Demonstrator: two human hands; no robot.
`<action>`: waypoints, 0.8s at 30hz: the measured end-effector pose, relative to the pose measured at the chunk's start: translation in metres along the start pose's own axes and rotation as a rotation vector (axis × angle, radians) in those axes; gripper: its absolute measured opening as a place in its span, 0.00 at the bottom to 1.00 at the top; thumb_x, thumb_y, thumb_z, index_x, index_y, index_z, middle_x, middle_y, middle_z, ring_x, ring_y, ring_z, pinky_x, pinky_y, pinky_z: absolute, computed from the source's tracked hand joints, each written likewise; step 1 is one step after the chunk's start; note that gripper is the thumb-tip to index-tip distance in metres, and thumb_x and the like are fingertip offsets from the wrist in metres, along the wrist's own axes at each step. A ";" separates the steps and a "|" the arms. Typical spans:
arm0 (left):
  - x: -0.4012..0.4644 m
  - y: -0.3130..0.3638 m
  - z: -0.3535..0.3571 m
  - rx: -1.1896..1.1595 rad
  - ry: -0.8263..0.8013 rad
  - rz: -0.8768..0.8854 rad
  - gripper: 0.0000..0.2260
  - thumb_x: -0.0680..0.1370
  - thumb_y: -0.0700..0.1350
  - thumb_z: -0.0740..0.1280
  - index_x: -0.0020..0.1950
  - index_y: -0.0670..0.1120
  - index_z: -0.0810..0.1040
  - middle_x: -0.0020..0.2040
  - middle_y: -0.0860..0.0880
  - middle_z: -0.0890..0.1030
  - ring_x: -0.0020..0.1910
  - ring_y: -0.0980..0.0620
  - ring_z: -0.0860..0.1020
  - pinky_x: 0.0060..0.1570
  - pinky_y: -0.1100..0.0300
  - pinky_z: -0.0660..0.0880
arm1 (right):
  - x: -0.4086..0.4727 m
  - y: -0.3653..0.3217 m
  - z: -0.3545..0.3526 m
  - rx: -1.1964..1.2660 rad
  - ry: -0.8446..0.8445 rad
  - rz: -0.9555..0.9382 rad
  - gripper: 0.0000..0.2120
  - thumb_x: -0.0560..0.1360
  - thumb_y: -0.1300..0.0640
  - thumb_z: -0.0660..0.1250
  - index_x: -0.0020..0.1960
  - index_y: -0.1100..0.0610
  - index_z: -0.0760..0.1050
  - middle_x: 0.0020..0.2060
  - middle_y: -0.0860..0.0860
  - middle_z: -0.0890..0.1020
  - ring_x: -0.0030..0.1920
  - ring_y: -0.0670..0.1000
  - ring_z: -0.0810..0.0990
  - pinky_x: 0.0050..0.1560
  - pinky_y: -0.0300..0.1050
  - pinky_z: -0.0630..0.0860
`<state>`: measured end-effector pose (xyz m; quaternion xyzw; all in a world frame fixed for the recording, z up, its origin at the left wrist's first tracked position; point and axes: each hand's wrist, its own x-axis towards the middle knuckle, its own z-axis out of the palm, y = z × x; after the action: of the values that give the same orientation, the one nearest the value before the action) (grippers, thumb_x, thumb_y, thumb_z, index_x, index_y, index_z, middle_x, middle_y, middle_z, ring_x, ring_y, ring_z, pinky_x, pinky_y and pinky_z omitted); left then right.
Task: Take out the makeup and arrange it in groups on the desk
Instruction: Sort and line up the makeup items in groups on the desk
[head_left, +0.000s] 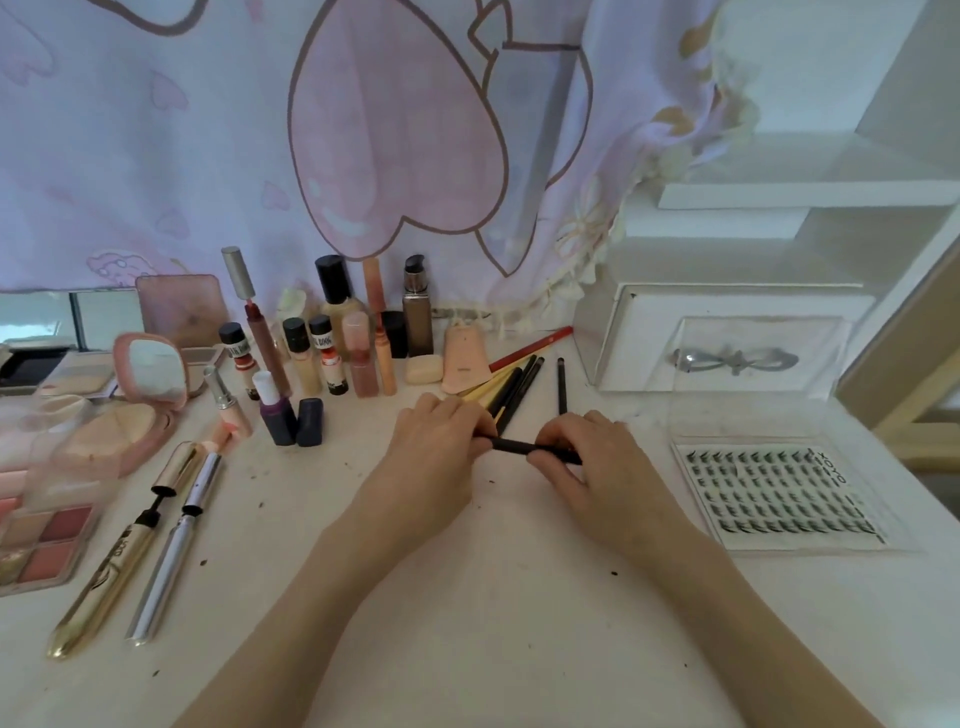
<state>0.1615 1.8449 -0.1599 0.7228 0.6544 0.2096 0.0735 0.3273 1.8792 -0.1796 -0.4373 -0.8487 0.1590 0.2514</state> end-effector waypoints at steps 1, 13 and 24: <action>0.002 -0.002 -0.002 -0.137 0.009 -0.030 0.08 0.80 0.45 0.57 0.57 0.50 0.73 0.51 0.54 0.73 0.45 0.59 0.67 0.44 0.70 0.63 | 0.000 -0.002 -0.003 0.178 0.035 0.077 0.03 0.76 0.54 0.65 0.43 0.49 0.73 0.36 0.43 0.76 0.38 0.43 0.73 0.41 0.33 0.67; -0.019 0.002 -0.004 -0.695 0.188 -0.062 0.10 0.68 0.47 0.71 0.43 0.56 0.71 0.34 0.56 0.75 0.33 0.62 0.74 0.35 0.71 0.71 | -0.002 -0.007 -0.019 1.059 -0.175 0.300 0.05 0.70 0.59 0.69 0.41 0.61 0.79 0.29 0.53 0.78 0.27 0.49 0.70 0.26 0.36 0.66; -0.020 0.003 -0.006 -0.895 0.290 -0.041 0.07 0.67 0.50 0.68 0.42 0.52 0.77 0.39 0.55 0.80 0.34 0.56 0.77 0.35 0.68 0.75 | -0.002 -0.021 -0.013 0.901 0.001 0.270 0.06 0.72 0.65 0.68 0.45 0.55 0.78 0.32 0.49 0.82 0.30 0.45 0.76 0.34 0.36 0.74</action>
<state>0.1610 1.8237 -0.1570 0.5701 0.5174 0.5687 0.2897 0.3214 1.8664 -0.1594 -0.3912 -0.6305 0.5427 0.3935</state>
